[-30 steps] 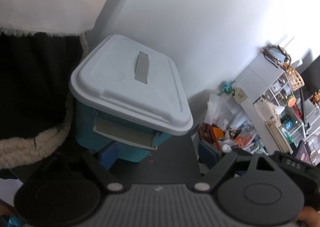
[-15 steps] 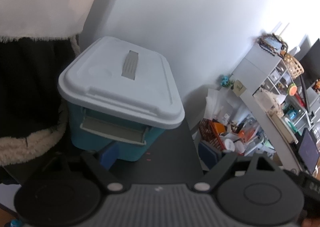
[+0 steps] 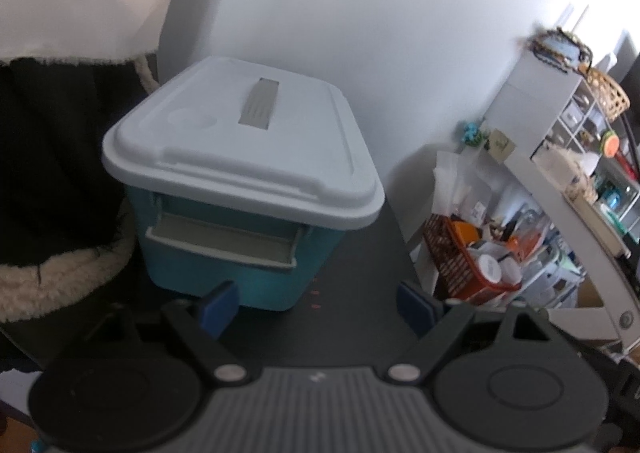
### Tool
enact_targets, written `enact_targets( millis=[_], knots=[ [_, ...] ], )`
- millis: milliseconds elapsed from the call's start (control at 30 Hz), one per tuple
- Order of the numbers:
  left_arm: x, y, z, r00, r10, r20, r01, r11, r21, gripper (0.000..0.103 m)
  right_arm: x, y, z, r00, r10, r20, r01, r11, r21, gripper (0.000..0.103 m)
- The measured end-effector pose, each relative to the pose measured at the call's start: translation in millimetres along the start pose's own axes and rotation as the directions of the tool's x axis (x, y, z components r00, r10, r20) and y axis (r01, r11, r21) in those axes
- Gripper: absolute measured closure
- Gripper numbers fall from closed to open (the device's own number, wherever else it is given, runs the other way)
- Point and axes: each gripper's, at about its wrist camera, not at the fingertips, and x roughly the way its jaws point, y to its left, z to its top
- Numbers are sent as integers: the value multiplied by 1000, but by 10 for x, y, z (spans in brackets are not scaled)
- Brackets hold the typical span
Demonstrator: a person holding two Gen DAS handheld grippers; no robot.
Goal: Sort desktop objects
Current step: 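Open both tools and pull them back from the teal box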
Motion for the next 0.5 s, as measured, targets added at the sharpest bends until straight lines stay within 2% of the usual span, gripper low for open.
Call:
enact_targets(
  millis=[133,333,500],
  knots=[
    [26,-94,-29,1000,0,-8,0,1000,28,14,43,3,-7,998,-66,12,66,995,-76,16],
    [56,-206,-95,1000,12,-20,-11,998,70,14,84,-33,0,998,-56,-17,55,997,-54,13],
    [97,-234,-153,999,36,-27,-33,995,89,14,117,-7,-25,995,-87,-38,84,992,-91,12]
  ],
)
